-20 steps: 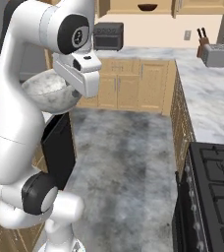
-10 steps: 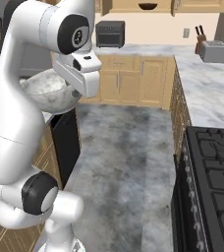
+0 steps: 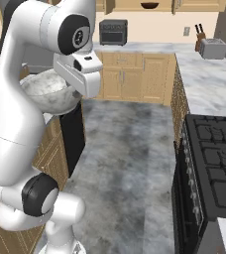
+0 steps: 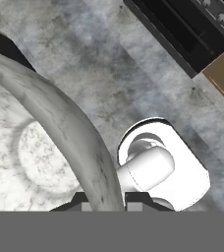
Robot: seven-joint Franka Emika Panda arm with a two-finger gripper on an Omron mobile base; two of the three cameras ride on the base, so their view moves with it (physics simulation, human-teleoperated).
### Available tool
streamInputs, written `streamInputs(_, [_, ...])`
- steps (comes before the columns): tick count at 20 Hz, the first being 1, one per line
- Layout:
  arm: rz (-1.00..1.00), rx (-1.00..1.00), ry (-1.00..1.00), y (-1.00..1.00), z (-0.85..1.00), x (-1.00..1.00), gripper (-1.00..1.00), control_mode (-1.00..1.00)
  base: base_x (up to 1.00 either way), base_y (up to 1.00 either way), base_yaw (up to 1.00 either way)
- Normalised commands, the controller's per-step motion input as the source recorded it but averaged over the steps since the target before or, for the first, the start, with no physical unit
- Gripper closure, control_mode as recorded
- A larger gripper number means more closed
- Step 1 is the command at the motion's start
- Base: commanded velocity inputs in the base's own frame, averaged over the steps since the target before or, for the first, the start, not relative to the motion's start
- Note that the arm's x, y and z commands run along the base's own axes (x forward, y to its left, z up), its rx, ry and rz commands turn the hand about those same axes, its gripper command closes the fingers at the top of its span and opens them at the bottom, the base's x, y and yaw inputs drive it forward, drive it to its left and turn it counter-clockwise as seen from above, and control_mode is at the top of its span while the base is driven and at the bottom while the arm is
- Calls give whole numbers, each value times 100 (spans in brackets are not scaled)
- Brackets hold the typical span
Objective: Move the bowls from the cabinet to the plates on the dining table.
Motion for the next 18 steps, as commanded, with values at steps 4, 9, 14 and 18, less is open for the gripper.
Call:
streamInputs(4, [0,0,0,0,0,0,100,100,-62,0,0])
streamInputs(9, [0,0,0,0,0,0,100,100,-62,0,0])
streamInputs(14, [0,0,0,0,0,0,100,100,-33,51,0])
streamInputs(18, [0,0,0,0,0,0,100,100,-3,62,0])
